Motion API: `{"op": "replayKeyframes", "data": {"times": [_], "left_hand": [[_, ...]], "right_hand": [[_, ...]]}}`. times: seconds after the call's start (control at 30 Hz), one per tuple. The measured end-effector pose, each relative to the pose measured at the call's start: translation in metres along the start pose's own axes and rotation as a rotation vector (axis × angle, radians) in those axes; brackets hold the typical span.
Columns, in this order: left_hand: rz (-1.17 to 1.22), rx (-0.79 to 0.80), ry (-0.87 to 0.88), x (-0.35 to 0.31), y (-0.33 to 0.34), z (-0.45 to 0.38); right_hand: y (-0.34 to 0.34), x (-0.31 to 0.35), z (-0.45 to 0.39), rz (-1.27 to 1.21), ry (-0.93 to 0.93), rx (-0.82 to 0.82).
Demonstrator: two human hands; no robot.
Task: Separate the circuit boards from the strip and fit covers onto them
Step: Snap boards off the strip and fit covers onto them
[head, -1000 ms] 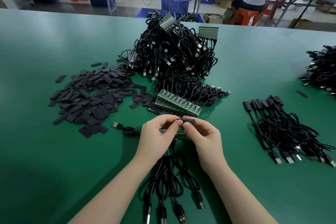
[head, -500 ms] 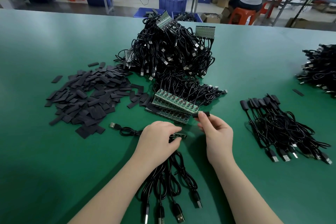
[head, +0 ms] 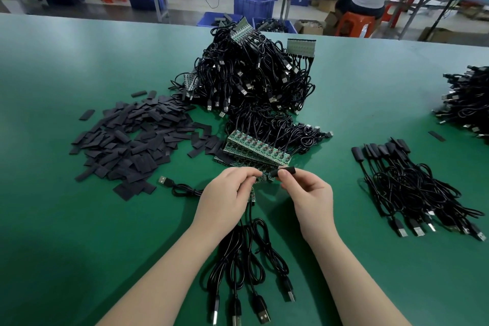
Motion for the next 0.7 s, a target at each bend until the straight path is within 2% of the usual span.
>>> {"op": "replayKeyframes", "data": {"times": [0.33, 0.7], "left_hand": [[0.124, -0.036, -0.05, 0.0037, 0.0016, -0.0005], [0.13, -0.032, -0.013, 0.0054, 0.0007, -0.0002]], "right_hand": [[0.0023, 0.0, 0.0, 0.052, -0.061, 0.068], [0.0029, -0.0001, 0.0014, 0.063, -0.092, 0.099]]}}
Point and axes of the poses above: each hand's wrist, its own z-axis away from the middle knuckle, its own y-axis out of the palm, x = y × z, the point moved 2 cm from there along -z, towards the middle knuckle, and after that the axes turned 4 degrees about x, right-handed, at the moved point
